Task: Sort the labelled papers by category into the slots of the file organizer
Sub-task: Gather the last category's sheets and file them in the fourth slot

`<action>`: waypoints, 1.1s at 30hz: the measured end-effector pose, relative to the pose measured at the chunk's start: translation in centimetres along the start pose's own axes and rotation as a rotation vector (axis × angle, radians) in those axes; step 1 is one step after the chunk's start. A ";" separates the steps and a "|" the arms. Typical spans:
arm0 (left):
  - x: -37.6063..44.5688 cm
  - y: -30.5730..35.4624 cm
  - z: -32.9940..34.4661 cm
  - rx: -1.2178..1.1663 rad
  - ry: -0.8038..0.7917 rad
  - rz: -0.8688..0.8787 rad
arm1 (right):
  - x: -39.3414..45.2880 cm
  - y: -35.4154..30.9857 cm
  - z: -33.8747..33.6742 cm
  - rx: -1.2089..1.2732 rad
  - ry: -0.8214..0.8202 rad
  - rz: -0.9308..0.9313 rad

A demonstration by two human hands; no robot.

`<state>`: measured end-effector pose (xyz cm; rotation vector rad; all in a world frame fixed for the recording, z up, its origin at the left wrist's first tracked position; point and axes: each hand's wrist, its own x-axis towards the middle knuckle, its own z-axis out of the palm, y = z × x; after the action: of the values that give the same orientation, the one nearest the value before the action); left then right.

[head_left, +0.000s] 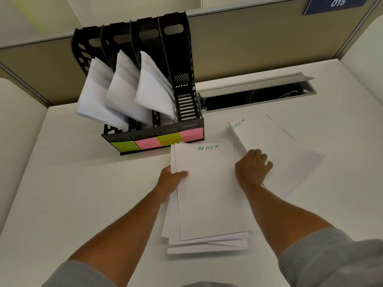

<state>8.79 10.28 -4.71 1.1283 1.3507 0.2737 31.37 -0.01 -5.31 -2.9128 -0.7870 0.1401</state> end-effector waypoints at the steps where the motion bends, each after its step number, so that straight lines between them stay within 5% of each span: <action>1: 0.0 0.0 0.0 -0.001 0.000 -0.002 | -0.2 0.0 -0.1 0.048 0.028 -0.011; 6: -0.4 0.0 -0.1 0.004 0.022 0.002 | -2.0 -1.3 -1.1 0.271 0.062 -0.188; 16: -1.9 0.1 -0.7 0.010 0.026 0.058 | -8.9 -6.5 -0.6 0.405 -0.197 -0.504; 23: -3.1 1.0 -1.2 0.014 -0.055 -0.003 | -10.8 -6.8 0.1 0.615 -0.619 -0.623; 29: -3.1 0.3 -1.1 0.102 -0.034 0.084 | -10.2 -5.9 -0.3 0.648 -0.511 -0.538; 33: -3.0 0.3 -1.2 0.081 -0.014 0.052 | -8.8 -5.4 -1.1 0.610 -0.364 -0.296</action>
<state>7.08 8.81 -2.45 1.2316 1.3318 0.2500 21.22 0.09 -2.94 -2.1952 -0.9996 0.7489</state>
